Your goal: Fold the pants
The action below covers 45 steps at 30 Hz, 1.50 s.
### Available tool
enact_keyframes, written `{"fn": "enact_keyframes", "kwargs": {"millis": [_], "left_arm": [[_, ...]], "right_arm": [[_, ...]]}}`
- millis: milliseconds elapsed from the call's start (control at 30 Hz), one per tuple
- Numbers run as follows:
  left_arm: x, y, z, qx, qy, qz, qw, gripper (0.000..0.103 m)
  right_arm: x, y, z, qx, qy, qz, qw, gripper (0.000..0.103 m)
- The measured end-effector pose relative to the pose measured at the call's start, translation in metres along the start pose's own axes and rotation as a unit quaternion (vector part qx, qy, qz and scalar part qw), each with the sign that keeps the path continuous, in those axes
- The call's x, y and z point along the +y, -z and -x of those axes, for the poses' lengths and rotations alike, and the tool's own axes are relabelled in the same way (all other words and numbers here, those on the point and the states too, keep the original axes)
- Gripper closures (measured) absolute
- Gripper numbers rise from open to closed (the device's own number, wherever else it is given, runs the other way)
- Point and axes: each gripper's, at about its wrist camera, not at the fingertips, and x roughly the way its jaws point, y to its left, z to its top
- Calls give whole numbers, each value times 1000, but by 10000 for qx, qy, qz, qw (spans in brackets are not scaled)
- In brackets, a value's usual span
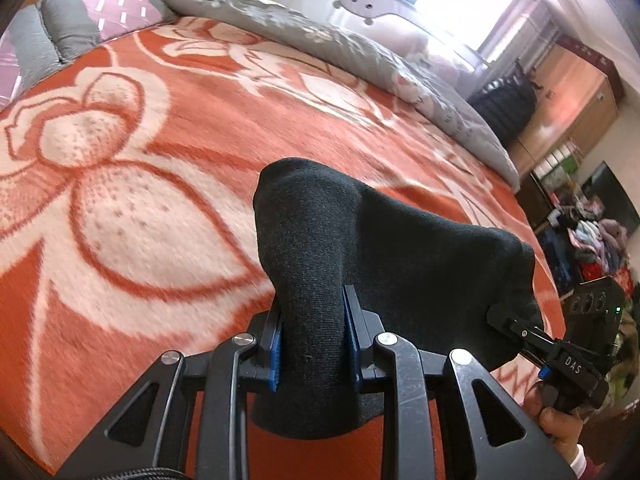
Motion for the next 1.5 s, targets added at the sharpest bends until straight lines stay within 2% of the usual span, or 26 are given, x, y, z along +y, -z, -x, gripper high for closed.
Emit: {"fn": "enact_keyframes", "kwargs": {"millis": [133,433,1033,1167,1367,1500], "left_arm": [[13,-14,-11,-35,-143,140,9998,78],[33,-21,-34,63,-390,258,9989,78],[50,-6,-60,347,-540,360,9973,76],[52,-3,-64,390,-573,328,9971,72],[53,1,-64,384,-645,325,9966,58],[49,6,-62,373,-806,193,9959,46]], "right_arm": [[-1,-13,-22,111,-39,88,9999,58],[-7,-28,-61,401,-50,192,9990,58],[-23,-20,-93,708,128,165,9973,58],[-27,-16,-94,692,175,208,9972,53],[-34,-12,-90,663,284,122,9973,46],[-33,-10,-79,525,615,211,9965,33]]}}
